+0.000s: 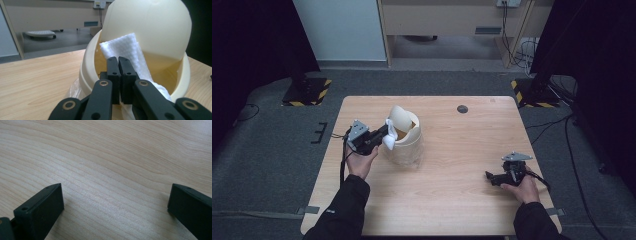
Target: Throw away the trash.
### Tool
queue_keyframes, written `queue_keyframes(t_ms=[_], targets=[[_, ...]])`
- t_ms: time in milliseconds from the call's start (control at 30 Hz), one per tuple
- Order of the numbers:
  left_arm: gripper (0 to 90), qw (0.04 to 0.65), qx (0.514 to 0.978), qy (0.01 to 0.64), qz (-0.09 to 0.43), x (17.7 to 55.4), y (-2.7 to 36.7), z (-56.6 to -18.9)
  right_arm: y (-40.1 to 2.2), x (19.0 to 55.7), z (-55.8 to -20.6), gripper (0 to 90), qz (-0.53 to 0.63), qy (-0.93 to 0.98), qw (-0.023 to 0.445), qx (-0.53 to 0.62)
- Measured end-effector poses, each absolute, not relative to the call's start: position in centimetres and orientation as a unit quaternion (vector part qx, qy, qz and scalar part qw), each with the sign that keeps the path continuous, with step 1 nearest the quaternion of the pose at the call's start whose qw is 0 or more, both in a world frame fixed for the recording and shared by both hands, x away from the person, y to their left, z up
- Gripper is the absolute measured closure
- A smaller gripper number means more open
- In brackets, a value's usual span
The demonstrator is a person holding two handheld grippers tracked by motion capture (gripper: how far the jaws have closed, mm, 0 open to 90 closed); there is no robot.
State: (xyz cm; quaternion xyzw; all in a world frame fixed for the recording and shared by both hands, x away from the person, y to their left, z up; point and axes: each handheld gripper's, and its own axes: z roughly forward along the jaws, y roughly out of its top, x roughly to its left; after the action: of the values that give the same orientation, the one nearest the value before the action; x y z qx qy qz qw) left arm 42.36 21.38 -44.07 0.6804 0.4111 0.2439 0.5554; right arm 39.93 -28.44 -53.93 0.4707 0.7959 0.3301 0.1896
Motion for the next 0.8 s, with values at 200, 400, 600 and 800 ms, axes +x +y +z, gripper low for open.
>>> queue_keyframes(t_ms=[200, 400, 600, 800], targets=[[85.1, 0.549, 0.689, 0.412, 0.232, 42.9, 21.3, -44.0, -28.4, 39.9, -53.9, 0.5, 0.331, 0.796, 0.190, 0.471], [85.3, 0.542, 0.697, 0.413, 0.225, 43.5, 20.9, -44.0, -28.4, 39.9, -53.9, 0.5, 0.331, 0.796, 0.190, 0.471], [84.9, 0.526, 0.709, 0.419, 0.212, 44.3, 20.2, -43.9, -28.4, 39.9, -53.9, 0.5, 0.331, 0.796, 0.190, 0.471], [79.7, 0.522, 0.711, 0.417, 0.220, 44.4, 20.1, -43.7, -28.4, 39.9, -53.9, 0.5, 0.330, 0.796, 0.190, 0.471]])
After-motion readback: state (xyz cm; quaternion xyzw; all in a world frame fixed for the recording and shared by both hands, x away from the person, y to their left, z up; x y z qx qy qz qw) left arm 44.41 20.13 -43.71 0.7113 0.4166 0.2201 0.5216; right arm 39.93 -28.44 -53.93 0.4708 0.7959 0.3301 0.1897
